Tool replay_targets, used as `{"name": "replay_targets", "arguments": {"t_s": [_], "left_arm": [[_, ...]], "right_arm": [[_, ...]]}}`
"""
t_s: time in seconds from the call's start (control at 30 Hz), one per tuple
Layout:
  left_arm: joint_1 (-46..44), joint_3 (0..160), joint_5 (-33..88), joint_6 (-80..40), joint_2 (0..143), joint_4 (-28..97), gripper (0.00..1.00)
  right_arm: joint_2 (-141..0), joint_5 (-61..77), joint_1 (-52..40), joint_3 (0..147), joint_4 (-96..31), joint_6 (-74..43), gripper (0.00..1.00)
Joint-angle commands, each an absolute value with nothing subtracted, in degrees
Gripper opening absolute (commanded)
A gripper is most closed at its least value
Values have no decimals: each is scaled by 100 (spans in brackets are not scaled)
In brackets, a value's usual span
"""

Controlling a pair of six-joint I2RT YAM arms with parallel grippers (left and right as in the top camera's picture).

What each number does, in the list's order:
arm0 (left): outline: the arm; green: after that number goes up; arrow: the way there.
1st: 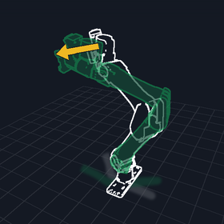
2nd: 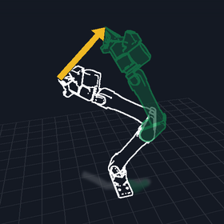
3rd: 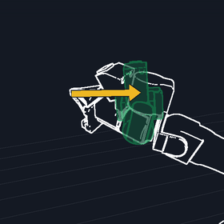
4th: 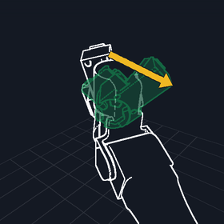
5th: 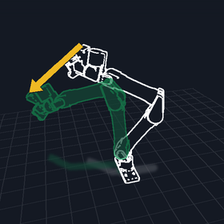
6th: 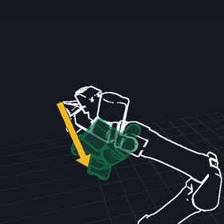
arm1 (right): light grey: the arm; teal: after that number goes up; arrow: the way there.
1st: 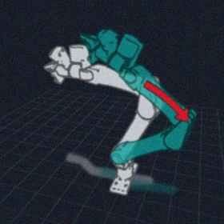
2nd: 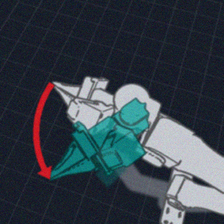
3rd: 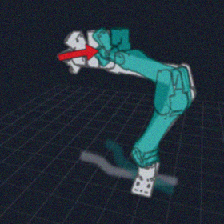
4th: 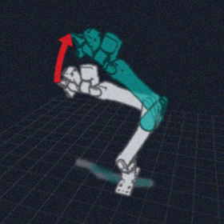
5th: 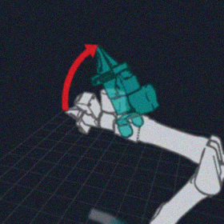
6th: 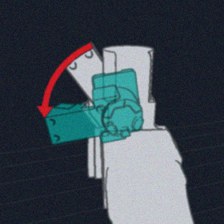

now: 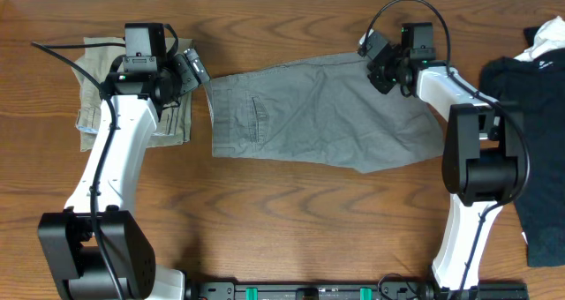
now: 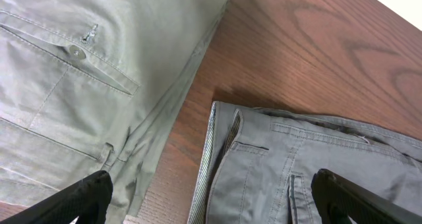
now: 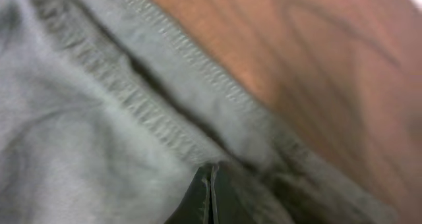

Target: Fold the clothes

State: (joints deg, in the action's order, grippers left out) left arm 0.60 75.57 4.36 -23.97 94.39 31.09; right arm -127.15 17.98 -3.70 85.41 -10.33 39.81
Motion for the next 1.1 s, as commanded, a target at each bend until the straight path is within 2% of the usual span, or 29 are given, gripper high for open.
{"name": "replay_targets", "arguments": {"t_s": [0.0,0.17,0.2,0.23,0.27,0.3,0.33,0.43,0.7,0.87,1.07], "left_arm": [[62,7594,451,-2368,9445,3127,98],[62,7594,451,-2368,9445,3127,98],[62,7594,451,-2368,9445,3127,98],[62,7594,451,-2368,9445,3127,98],[62,7594,451,-2368,9445,3127,98],[62,7594,451,-2368,9445,3127,98],[62,7594,451,-2368,9445,3127,98],[62,7594,451,-2368,9445,3127,98],[62,7594,451,-2368,9445,3127,98],[62,7594,451,-2368,9445,3127,98],[62,7594,451,-2368,9445,3127,98]], "right_arm": [[-12761,1800,-259,8532,-784,3990,1],[-12761,1798,-235,8538,-655,3968,1],[-12761,1796,-231,8538,-663,3883,7],[-12761,1796,-226,8538,-672,3776,19],[-12757,1791,-220,8541,-681,3699,39],[-12724,1789,-207,8541,-698,3607,49],[-12685,1774,-185,8543,-714,3468,52],[-12438,1789,-139,8615,-974,2941,52],[-12127,1070,-123,9111,-2357,2893,44],[-12130,362,-45,9109,-2663,2602,44],[-12154,325,73,9107,-2652,2567,43]]}}
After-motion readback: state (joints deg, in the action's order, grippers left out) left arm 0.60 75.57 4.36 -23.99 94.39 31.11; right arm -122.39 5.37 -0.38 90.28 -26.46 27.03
